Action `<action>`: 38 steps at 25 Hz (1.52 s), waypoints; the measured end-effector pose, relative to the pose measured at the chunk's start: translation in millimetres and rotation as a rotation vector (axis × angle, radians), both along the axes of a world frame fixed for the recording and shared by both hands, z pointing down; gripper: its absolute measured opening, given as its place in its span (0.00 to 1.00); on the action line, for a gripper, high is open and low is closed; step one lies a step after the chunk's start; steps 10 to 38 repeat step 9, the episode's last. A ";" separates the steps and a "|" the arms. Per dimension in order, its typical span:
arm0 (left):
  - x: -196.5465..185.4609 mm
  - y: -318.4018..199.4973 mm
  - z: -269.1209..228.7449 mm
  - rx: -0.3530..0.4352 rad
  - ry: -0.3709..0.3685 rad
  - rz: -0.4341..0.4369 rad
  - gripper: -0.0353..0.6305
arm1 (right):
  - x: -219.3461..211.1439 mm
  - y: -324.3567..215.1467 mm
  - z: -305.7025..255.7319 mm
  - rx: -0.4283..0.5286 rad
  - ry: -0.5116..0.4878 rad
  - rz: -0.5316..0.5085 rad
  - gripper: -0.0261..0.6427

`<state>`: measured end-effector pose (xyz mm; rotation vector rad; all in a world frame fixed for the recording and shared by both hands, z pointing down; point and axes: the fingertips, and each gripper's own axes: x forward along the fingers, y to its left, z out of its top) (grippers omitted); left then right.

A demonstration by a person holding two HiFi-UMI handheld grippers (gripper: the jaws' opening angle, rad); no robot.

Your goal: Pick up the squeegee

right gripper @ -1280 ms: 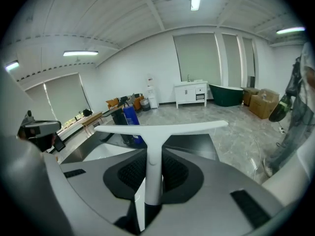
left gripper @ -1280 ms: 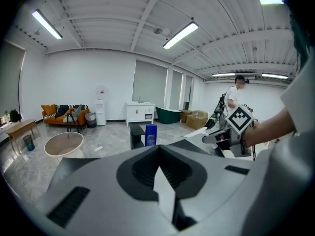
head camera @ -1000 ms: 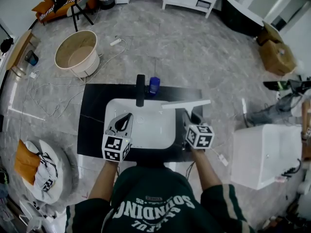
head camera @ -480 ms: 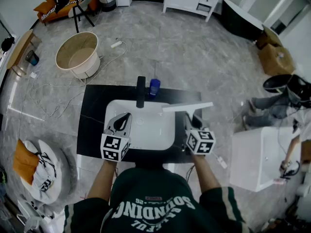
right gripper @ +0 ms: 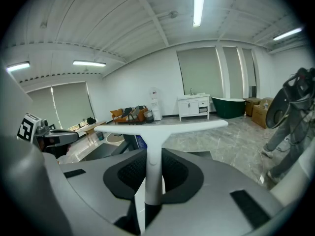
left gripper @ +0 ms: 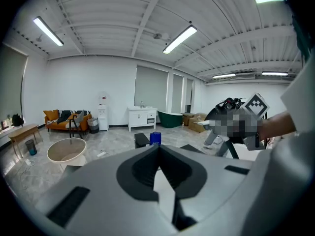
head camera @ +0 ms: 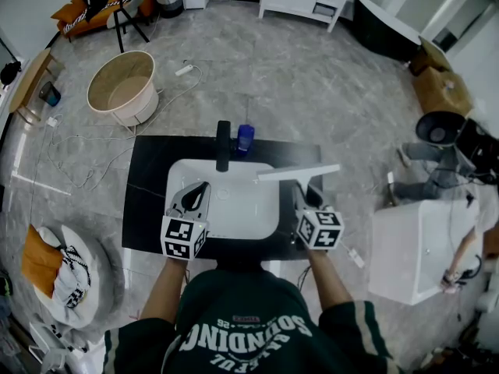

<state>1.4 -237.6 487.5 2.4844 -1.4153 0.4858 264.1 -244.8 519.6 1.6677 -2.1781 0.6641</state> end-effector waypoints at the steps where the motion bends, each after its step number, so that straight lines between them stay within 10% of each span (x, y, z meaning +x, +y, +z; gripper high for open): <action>1: 0.5 0.2 0.9 -0.002 0.001 0.000 0.06 | 1.0 0.4 1.4 -0.002 0.000 0.001 0.14; 38: 2.5 0.5 3.8 -0.007 0.004 0.002 0.06 | 5.8 1.4 6.4 -0.004 0.002 0.016 0.14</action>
